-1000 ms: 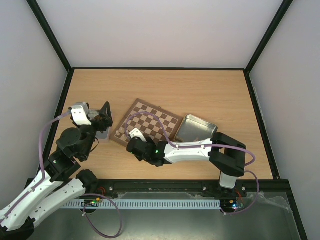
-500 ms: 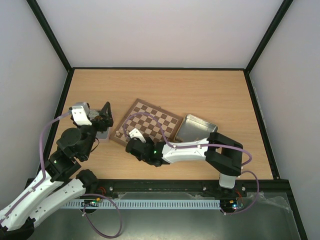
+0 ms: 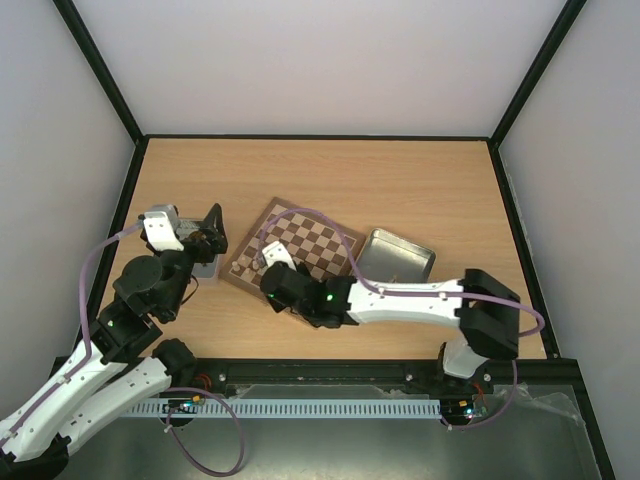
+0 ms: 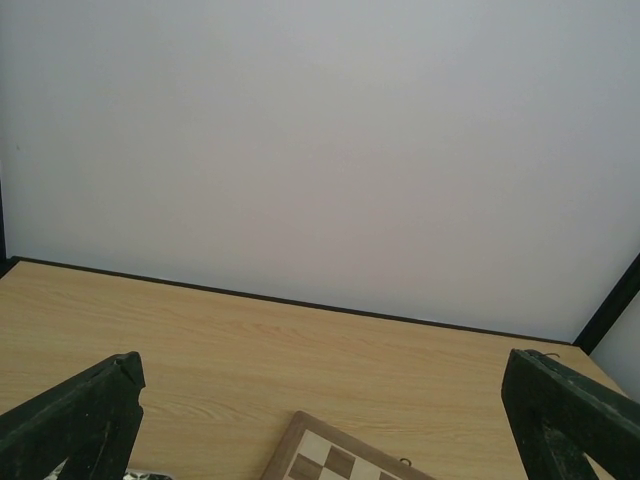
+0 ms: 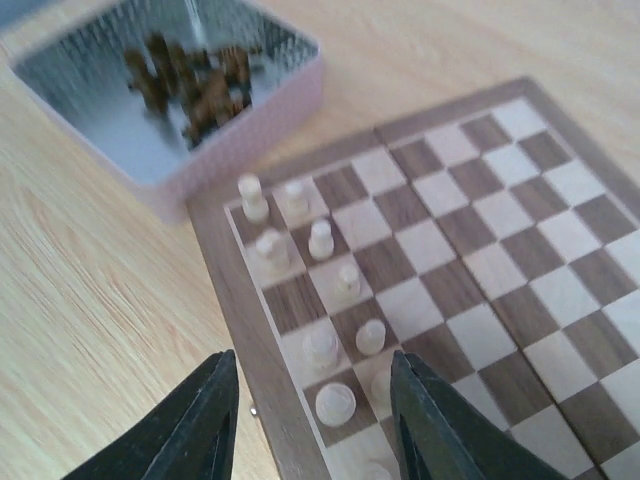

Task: Set up the chess pieces on the board
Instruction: Place the chess piece on the chessboard, then pick up the chess piece from the storage box.

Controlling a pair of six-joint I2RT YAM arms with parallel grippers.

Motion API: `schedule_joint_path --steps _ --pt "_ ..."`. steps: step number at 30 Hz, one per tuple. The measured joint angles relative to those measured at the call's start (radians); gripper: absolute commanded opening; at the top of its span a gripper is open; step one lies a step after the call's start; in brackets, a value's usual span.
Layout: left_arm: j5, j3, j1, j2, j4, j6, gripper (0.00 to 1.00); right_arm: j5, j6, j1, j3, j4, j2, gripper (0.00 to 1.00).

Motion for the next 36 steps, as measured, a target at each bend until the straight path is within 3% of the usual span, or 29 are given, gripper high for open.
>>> schedule_joint_path --steps 10,16,23,28,32,36 --pt "0.038 0.0 0.0 0.015 0.0 0.011 1.0 0.079 0.125 -0.082 -0.028 -0.027 -0.187 0.47" --pt "0.124 0.001 0.0 0.132 -0.003 0.007 1.0 0.142 0.276 -0.227 -0.136 -0.145 -0.343 0.54" --pt "0.267 -0.001 0.0 0.274 0.021 -0.043 1.0 0.107 0.413 -0.472 -0.272 -0.306 -0.466 0.6" --pt "0.341 -0.004 0.0 0.36 0.064 -0.077 1.0 0.022 0.443 -0.626 -0.377 -0.386 -0.478 0.59" --pt "0.378 -0.003 0.001 0.44 0.089 -0.081 1.0 -0.03 0.451 -0.689 -0.417 -0.406 -0.436 0.49" --pt "0.406 0.011 0.004 0.512 0.093 -0.081 1.0 -0.072 0.463 -0.722 -0.443 -0.387 -0.381 0.47"
